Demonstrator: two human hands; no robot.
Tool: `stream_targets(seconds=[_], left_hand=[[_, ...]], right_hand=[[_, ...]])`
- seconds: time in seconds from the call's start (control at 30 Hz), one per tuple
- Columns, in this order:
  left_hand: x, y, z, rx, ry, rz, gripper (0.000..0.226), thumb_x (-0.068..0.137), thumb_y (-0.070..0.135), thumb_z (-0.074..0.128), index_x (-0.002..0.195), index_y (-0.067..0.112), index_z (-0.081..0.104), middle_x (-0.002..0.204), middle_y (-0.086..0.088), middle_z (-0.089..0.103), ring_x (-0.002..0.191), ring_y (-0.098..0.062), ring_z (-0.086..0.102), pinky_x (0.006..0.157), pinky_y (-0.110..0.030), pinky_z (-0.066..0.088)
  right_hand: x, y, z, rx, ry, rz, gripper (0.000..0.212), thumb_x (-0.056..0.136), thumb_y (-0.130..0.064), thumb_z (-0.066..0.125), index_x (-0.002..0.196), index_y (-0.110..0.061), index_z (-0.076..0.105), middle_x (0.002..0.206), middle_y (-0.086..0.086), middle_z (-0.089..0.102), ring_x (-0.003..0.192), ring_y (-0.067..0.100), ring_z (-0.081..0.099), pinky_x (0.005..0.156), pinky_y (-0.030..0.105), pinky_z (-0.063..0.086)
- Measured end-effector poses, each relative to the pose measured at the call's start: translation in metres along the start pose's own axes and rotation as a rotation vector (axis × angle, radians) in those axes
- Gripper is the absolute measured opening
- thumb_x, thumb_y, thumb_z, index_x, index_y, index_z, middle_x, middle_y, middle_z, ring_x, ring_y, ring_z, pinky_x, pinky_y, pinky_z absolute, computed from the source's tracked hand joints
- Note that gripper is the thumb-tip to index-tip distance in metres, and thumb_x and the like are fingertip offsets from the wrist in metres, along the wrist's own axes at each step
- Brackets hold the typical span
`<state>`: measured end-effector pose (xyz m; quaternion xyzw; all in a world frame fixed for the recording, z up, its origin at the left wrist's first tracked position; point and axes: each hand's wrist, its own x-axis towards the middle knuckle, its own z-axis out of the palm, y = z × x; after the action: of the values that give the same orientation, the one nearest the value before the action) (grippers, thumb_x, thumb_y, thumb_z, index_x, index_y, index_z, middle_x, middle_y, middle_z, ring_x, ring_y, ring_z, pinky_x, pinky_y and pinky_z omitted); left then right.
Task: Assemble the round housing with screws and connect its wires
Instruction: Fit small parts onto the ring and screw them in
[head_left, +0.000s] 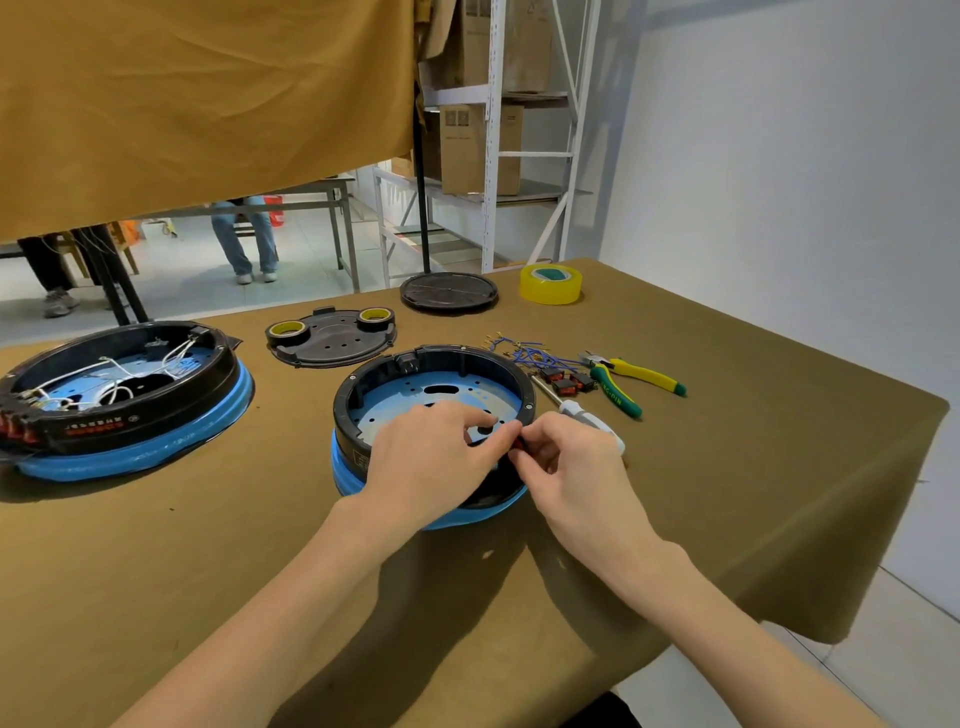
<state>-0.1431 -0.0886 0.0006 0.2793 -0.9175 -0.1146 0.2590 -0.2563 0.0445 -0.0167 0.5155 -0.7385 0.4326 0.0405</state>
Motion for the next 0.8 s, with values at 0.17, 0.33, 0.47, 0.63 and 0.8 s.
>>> stream_targets(seconds=[0.17,0.33,0.47,0.63,0.8], left_hand=[[0.019,-0.006,-0.003,-0.003,-0.127,0.052,0.036,0.102,0.06,0.045,0.109,0.043,0.077,0.057,0.017,0.053,0.055,-0.003,0.051,0.045,-0.024,0.03],[0.025,-0.013,0.0,0.014,-0.154,0.091,0.036,0.104,0.055,0.043,0.102,0.038,0.074,0.069,0.011,0.063,0.069,-0.008,0.059,0.056,-0.031,0.046],[0.028,-0.012,0.004,0.03,-0.14,0.068,0.039,0.103,0.054,0.043,0.086,0.034,0.071,0.064,0.004,0.063,0.062,-0.011,0.059,0.05,-0.029,0.039],[0.03,-0.009,0.011,0.075,-0.087,0.043,0.039,0.099,0.055,0.042,0.079,0.031,0.066,0.065,0.007,0.061,0.063,-0.007,0.057,0.051,-0.027,0.04],[0.034,-0.009,0.015,0.094,-0.153,0.024,0.035,0.1,0.055,0.036,0.084,0.031,0.056,0.073,0.008,0.062,0.068,-0.009,0.058,0.056,-0.029,0.04]], right_hand=[[0.014,0.003,0.003,0.073,0.027,0.034,0.015,0.092,-0.016,0.075,0.105,-0.019,0.078,0.086,-0.01,0.07,0.077,0.004,0.062,0.066,0.014,0.048],[0.024,0.008,0.008,0.131,0.034,0.053,0.013,0.09,-0.016,0.076,0.1,-0.025,0.078,0.083,-0.018,0.069,0.082,0.003,0.063,0.069,0.015,0.051],[0.023,0.011,0.016,0.151,0.088,0.067,0.013,0.09,-0.018,0.077,0.098,-0.028,0.073,0.082,-0.019,0.067,0.086,-0.001,0.063,0.069,0.011,0.05],[0.014,0.015,0.03,0.023,0.097,0.066,0.013,0.096,-0.024,0.071,0.107,-0.019,0.074,0.096,-0.007,0.065,0.089,0.004,0.061,0.078,0.018,0.052],[0.017,0.014,0.025,-0.095,0.005,-0.031,0.021,0.102,-0.022,0.061,0.118,-0.018,0.073,0.102,-0.003,0.067,0.089,0.007,0.059,0.079,0.02,0.049]])
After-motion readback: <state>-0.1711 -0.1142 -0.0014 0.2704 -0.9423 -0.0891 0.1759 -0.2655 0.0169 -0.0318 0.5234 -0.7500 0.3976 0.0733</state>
